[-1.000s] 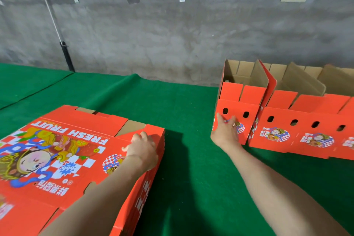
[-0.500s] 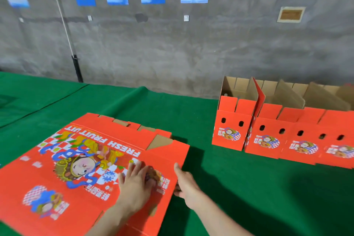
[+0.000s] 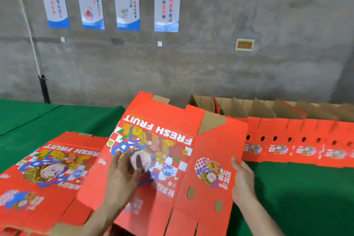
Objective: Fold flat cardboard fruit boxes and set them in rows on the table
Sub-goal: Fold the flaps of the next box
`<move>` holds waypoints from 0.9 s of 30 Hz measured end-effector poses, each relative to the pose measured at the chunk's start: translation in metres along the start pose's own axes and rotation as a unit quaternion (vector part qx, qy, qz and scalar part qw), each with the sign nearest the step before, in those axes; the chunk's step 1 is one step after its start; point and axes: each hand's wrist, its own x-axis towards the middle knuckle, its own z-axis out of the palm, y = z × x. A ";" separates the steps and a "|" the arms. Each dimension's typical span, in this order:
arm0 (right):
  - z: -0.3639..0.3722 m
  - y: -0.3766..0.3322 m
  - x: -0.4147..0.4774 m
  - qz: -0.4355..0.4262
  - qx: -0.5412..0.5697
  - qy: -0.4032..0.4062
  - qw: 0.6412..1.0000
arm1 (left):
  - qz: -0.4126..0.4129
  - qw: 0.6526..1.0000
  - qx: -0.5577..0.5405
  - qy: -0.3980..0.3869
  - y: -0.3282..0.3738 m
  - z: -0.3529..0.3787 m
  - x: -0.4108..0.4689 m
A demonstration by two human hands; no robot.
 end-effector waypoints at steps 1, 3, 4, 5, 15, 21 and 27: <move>-0.016 -0.013 -0.001 -0.041 0.008 0.003 0.999 | 0.002 1.000 0.000 0.015 0.007 -0.004 0.005; -0.048 -0.036 -0.006 -0.110 0.012 0.004 0.994 | 0.022 0.999 -0.020 0.041 0.024 -0.010 0.017; -0.063 -0.046 -0.009 -0.134 0.013 0.010 0.991 | 0.024 0.997 -0.061 0.044 0.035 -0.013 0.023; -0.077 -0.055 -0.013 -0.152 0.010 0.014 0.988 | 0.014 0.992 -0.119 0.028 0.046 -0.015 0.028; -0.164 -0.073 -0.030 -0.222 -0.272 0.048 0.935 | -0.086 0.881 -0.430 -0.177 0.069 -0.001 0.001; -0.129 -0.085 -0.065 -0.461 -0.405 0.003 0.790 | -0.054 0.888 -0.438 -0.130 0.071 0.004 -0.048; -0.098 -0.100 -0.069 -0.248 -0.480 -0.138 0.830 | -0.051 0.872 -0.473 -0.111 0.072 -0.001 -0.063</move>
